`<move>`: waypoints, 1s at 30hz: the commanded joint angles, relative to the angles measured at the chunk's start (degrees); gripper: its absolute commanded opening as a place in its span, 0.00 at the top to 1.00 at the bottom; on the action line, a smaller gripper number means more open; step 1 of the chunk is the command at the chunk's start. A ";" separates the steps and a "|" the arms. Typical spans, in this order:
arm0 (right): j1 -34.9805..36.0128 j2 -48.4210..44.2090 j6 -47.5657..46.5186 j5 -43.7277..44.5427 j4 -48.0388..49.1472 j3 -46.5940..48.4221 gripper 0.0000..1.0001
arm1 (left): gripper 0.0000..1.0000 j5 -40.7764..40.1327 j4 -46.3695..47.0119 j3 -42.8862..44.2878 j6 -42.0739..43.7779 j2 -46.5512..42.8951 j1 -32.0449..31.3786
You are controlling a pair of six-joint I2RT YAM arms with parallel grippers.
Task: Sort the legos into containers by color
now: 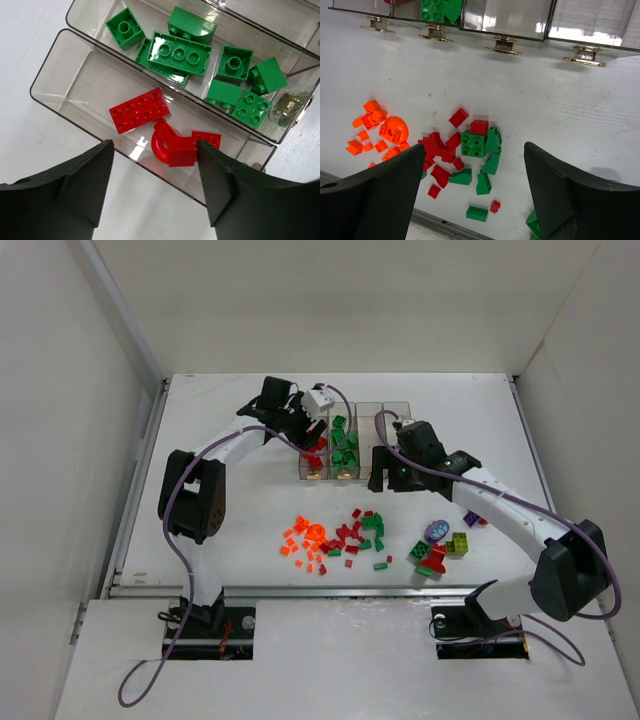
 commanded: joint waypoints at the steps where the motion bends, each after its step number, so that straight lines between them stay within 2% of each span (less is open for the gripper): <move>1: 0.77 0.01 1.48 1.25 1.49 2.64 0.15 | 0.38 2.77 -0.02 1.15 0.79 -0.42 0.14; 2: 1.29 0.01 1.48 1.25 1.49 2.64 0.15 | 0.44 2.77 -0.72 2.10 0.26 0.11 0.14; 3: 1.30 -0.51 2.00 1.77 0.88 2.64 0.15 | 0.58 2.77 -1.51 2.90 0.26 0.99 0.14; 4: 1.30 -0.51 2.01 1.77 0.88 2.64 0.15 | 0.64 3.29 -1.52 2.90 0.26 1.00 0.14; 7: 1.30 -0.51 2.01 1.77 0.88 2.64 0.15 | 0.75 3.82 -1.52 2.90 0.96 1.52 0.14; 8: 1.30 -0.51 2.01 1.77 0.36 2.64 0.15 | 0.74 3.83 -1.52 2.30 0.96 1.52 0.14; 9: 1.30 -0.51 2.01 2.29 0.35 2.64 0.15 | 0.68 3.83 -1.52 2.29 0.96 1.52 0.14; 10: 1.30 -0.51 2.01 2.30 0.35 2.64 0.15 | 0.58 3.83 -1.52 2.29 0.96 1.52 0.14; 11: 1.30 -0.51 2.01 2.30 0.35 2.64 0.15 | 0.41 3.83 -1.52 2.29 0.96 1.52 0.14; 13: 1.30 -0.51 2.01 2.30 0.35 3.16 0.15 | 0.36 3.83 -1.52 2.29 0.44 -0.14 0.14; 16: 2.52 -0.51 1.48 3.96 -0.17 3.87 0.15 | 0.36 3.83 -2.04 1.59 1.57 -3.64 0.14; 19: 4.72 0.01 1.48 5.20 -0.70 3.87 0.15 | 0.30 1.73 -3.19 0.01 6.66 -9.08 0.14; 21: 4.72 1.24 1.48 4.50 -0.70 3.26 0.15 | 0.20 -2.56 -5.28 -2.09 10.87 -12.17 0.14; 23: 4.72 1.77 1.48 3.97 -0.01 3.26 0.15 | 0.00 -5.56 -7.74 -3.85 20.79 -16.39 0.14; 26: 4.72 3.61 0.95 1.61 1.40 2.73 0.15 | 0.00 -10.58 -9.34 -7.63 28.28 -20.87 0.14; 29: 5.25 6.34 0.95 1.07 1.41 3.25 0.15 | 0.00 -15.15 -6.27 -8.87 22.43 -22.91 0.14; 30: 5.77 6.95 0.95 1.07 1.41 4.04 0.15 | 0.00 -16.20 -5.65 -8.26 15.80 -23.78 0.14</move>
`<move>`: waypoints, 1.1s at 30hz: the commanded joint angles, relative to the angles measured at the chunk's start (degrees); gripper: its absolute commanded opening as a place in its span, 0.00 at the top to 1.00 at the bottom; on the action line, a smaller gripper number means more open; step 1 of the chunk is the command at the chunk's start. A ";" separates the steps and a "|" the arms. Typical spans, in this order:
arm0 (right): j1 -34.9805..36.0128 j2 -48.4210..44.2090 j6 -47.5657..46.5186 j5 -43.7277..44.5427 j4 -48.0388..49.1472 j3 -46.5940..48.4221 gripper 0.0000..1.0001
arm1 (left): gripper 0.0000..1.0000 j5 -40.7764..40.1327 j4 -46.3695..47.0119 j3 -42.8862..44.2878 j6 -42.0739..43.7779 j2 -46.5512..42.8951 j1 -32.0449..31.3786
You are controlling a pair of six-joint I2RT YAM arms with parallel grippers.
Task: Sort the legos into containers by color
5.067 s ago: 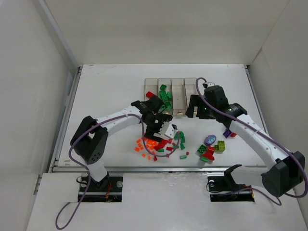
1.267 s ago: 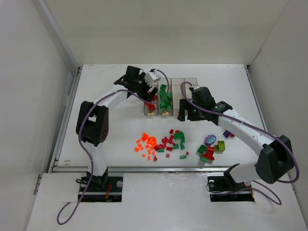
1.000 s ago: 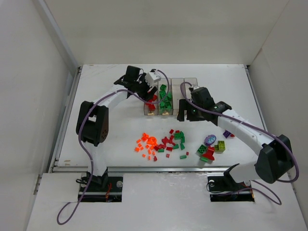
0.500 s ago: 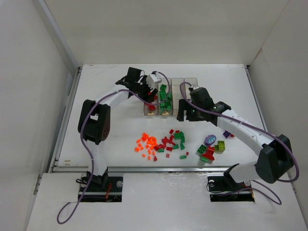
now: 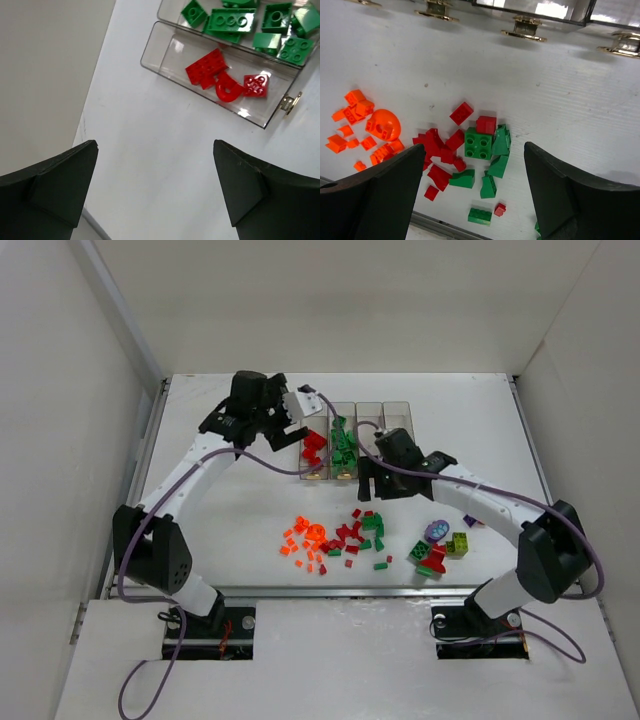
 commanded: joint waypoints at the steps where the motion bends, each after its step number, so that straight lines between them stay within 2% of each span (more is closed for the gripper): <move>1: 1.78 1.90 -0.23 0.08 1.12 3.26 0.15 | 0.00 -6.92 0.76 1.39 -7.90 -1.45 0.14; 5: 3.01 1.30 -0.23 5.79 -0.73 4.06 0.15 | 0.00 -7.64 -6.88 8.51 -21.69 -2.76 0.14; 7: 4.06 0.51 -0.23 8.16 -0.73 3.36 0.15 | 0.00 -8.16 -6.89 7.14 -28.39 -3.47 0.14; 8: 4.07 -0.10 -1.01 8.18 -0.12 3.35 0.15 | 0.00 -6.16 -7.93 4.34 -28.42 -4.17 0.14; 9: 4.07 -0.11 -1.89 8.18 -0.11 3.35 0.13 | 0.00 -1.70 -9.25 2.58 -23.72 -4.18 -0.38; 10: 4.07 -0.72 -1.90 8.70 -0.11 3.35 0.13 | 0.00 -1.66 -10.05 0.64 -21.32 -5.39 -1.43; 13: 4.07 -1.34 -2.42 8.01 -0.11 2.65 0.11 | 0.00 -7.09 -8.66 -9.81 -14.47 -8.64 -5.83; 14: 4.07 -1.86 -2.42 7.39 1.11 2.13 0.11 | 0.02 -7.98 -6.39 -12.62 -12.36 -9.53 -7.40; 15: 4.07 -1.87 -2.42 6.86 1.12 1.43 0.11 | 0.09 -8.51 -5.32 -17.95 -9.81 -10.49 -8.29; 18: 4.07 -2.48 -2.42 3.97 3.49 0.02 0.11 | 0.16 -9.21 -3.03 -25.80 -0.06 -14.19 -10.92; 20: 4.07 -3.09 -3.04 2.47 4.80 -0.77 0.10 | 0.16 -5.71 -1.62 -28.98 6.09 -16.12 -10.93; 21: 4.07 -3.10 -3.04 1.16 6.03 -0.78 0.10 | 0.16 -4.13 -1.09 -30.47 13.78 -18.30 -10.93; 23: 4.07 -4.24 -4.26 0.62 6.82 -1.48 0.10 | 0.16 0.77 0.48 -34.87 20.68 -20.60 -10.93; 25: 4.07 -4.24 -4.79 -0.52 6.83 -2.10 0.10 | 0.16 5.88 1.98 -36.72 28.75 -23.07 -9.89; 27: 4.07 -4.86 -5.49 -1.05 6.83 -2.10 0.10 | 0.18 12.83 0.42 -36.73 33.08 -23.07 -9.18; 28: 4.07 -5.38 -5.50 -1.57 6.83 -2.10 0.10 | 0.22 14.41 -3.77 -35.25 35.37 -20.81 -9.17; 30: 4.07 -6.17 -5.50 -1.58 6.83 -2.10 0.10 | 0.23 16.09 -8.62 -30.16 38.80 -17.20 -9.17; 33: 4.07 -7.67 -6.12 -1.05 6.83 -2.62 0.10 | 0.29 16.10 -16.37 -24.97 44.50 -9.90 -8.65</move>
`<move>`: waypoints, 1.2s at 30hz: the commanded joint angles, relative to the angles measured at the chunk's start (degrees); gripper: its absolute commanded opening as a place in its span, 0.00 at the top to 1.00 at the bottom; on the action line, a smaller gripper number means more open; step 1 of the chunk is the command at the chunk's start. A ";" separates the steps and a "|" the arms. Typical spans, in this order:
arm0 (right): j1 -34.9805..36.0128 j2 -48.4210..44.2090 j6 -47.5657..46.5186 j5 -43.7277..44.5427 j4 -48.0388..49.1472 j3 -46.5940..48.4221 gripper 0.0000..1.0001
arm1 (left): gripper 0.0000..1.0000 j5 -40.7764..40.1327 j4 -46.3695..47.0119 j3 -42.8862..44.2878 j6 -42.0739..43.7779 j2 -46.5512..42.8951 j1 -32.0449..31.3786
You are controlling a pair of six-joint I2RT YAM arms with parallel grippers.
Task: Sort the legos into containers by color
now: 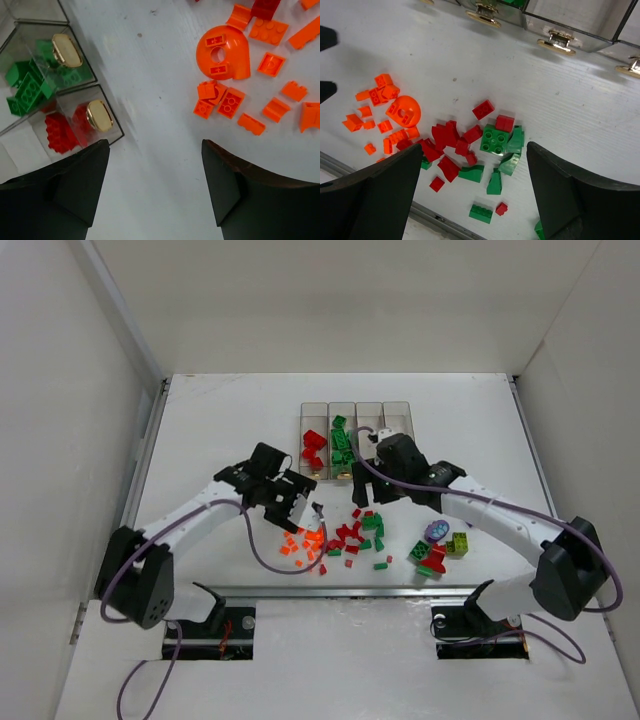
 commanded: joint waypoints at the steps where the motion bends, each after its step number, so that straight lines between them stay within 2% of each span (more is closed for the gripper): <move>1: 0.24 -3.29 -1.78 -0.68 3.16 -0.41 0.10 | 0.29 4.56 -9.84 5.12 16.13 6.23 0.69; 6: 0.24 -4.35 -2.32 0.55 2.63 -0.42 0.10 | 0.29 4.55 -10.91 8.02 22.42 10.99 0.69; 8: 0.24 -5.05 -2.32 0.55 2.63 -0.94 0.10 | 0.32 3.50 -12.22 11.27 23.47 13.19 0.69; 12: 0.24 -6.38 -2.32 1.25 2.11 -1.56 0.10 | 0.38 0.95 -20.30 16.19 32.61 19.94 1.21; 16: 0.24 -7.52 -2.84 1.87 1.58 -2.79 0.10 | 0.41 -0.10 -21.98 18.74 32.80 23.56 0.51; 18: 0.24 -7.52 -2.84 2.40 0.97 -2.79 0.10 | 0.41 -1.24 -23.47 18.75 35.60 24.09 -0.02; 27: 0.24 -8.05 -2.32 2.40 0.96 -3.32 0.10 | 0.41 -2.83 -23.48 15.68 34.92 24.10 -1.33; 36: 0.24 -7.52 -1.79 2.40 0.96 -2.79 0.10 | 0.52 -2.30 -19.79 13.39 29.90 24.71 -2.48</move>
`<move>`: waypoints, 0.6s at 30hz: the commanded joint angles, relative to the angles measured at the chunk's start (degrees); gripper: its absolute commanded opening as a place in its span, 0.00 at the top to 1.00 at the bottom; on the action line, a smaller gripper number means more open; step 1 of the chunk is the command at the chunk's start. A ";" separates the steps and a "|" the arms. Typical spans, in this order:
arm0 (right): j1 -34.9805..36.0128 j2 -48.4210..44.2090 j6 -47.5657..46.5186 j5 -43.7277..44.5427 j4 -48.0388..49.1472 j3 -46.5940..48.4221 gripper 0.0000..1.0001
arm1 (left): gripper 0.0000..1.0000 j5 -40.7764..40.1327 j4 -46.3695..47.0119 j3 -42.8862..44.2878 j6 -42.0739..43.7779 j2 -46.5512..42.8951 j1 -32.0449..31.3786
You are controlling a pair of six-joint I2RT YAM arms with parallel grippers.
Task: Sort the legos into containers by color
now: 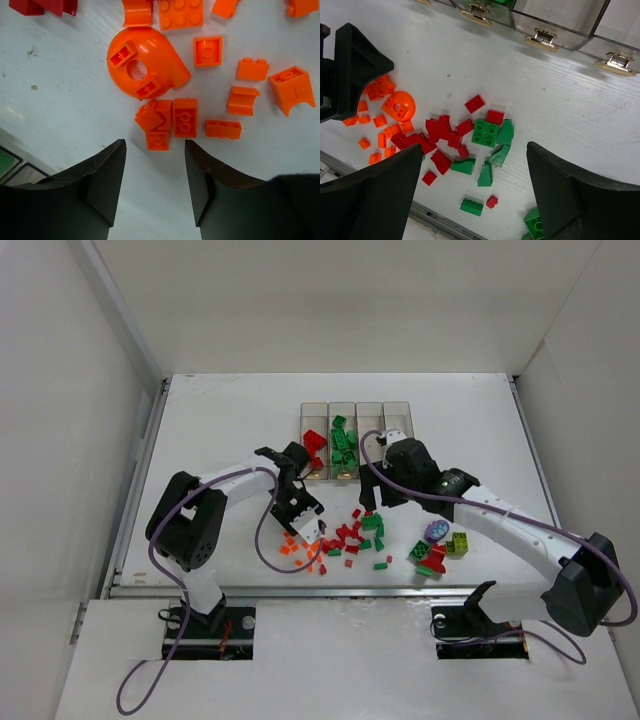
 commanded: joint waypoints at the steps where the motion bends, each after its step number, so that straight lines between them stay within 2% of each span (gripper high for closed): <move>1: 0.24 -1.18 0.20 0.67 1.07 0.44 0.10 | 0.54 0.93 -0.14 -1.30 4.20 -0.21 -0.51; 15: 0.24 -1.71 1.25 0.67 1.07 -0.61 0.10 | 0.84 -0.74 1.45 -1.91 1.30 0.85 -1.04; 18: 0.24 -1.71 1.25 0.67 1.07 -0.61 0.10 | 0.97 -0.74 1.45 -1.91 -0.20 0.85 -1.04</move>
